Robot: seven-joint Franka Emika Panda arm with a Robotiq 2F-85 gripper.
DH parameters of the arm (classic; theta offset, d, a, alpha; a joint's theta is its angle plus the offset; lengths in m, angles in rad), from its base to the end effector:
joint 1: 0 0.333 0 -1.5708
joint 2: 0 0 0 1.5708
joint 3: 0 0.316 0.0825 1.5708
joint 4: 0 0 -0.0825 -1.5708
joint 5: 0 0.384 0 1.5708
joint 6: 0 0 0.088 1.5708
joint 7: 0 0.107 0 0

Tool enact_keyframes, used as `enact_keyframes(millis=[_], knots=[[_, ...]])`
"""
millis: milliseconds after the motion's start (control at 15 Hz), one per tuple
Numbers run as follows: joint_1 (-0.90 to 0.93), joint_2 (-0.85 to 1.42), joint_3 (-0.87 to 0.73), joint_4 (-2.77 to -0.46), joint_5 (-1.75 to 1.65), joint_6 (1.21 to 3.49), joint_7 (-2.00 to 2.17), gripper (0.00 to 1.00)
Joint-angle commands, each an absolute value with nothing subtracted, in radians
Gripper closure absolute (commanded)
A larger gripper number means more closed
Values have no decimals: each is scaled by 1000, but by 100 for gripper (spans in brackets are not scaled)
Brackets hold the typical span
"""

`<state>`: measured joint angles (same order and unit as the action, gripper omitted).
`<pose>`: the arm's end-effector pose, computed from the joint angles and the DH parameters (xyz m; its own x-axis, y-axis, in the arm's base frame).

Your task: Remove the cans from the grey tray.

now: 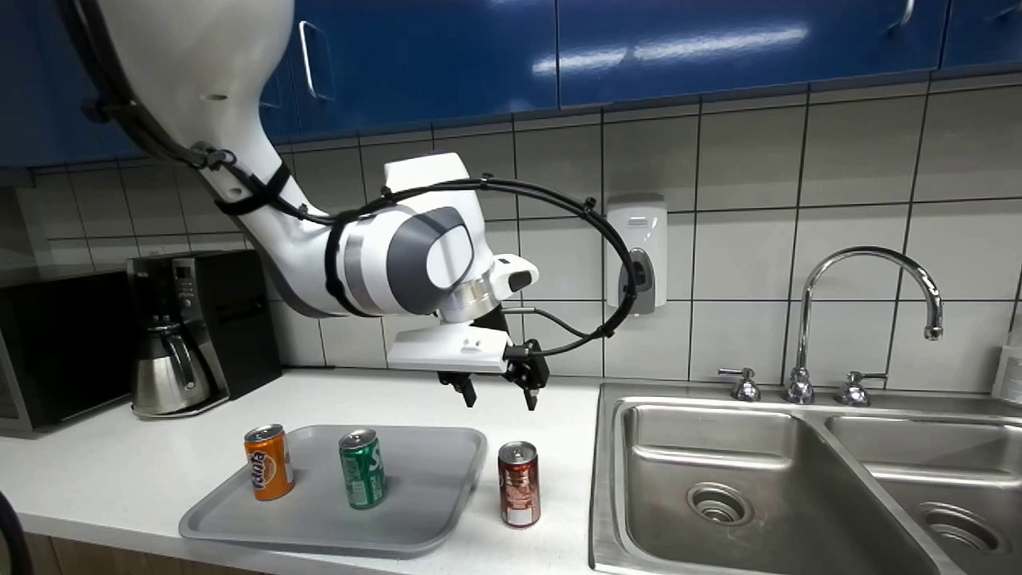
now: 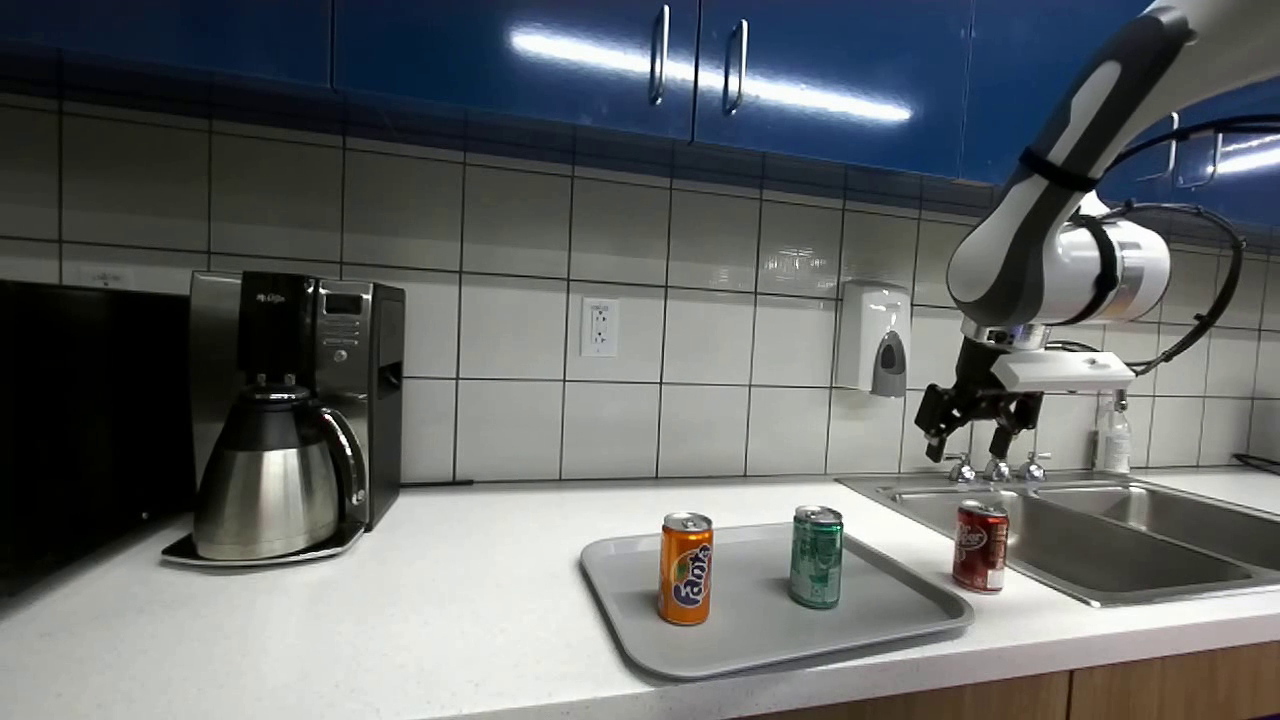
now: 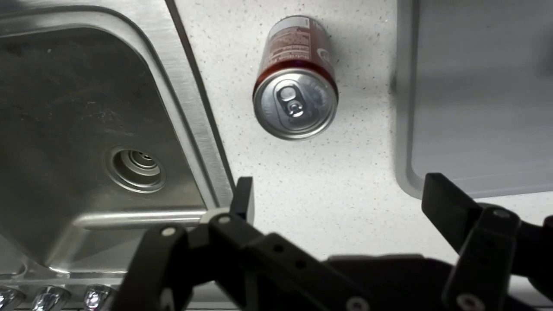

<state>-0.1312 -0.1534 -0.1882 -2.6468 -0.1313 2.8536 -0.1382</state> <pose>0.4303 -0.1338 0.3312 0.9400 -0.0441 0.3382 -0.0818 -0.9918 0.0979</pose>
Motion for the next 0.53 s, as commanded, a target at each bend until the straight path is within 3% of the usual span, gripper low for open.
enact_keyframes(millis=[0, 467], knots=[[-103, -236, -167, -2690, -100, 2813, -185, 0], [-30, -252, -121, -2691, -89, 2786, -173, 0]])
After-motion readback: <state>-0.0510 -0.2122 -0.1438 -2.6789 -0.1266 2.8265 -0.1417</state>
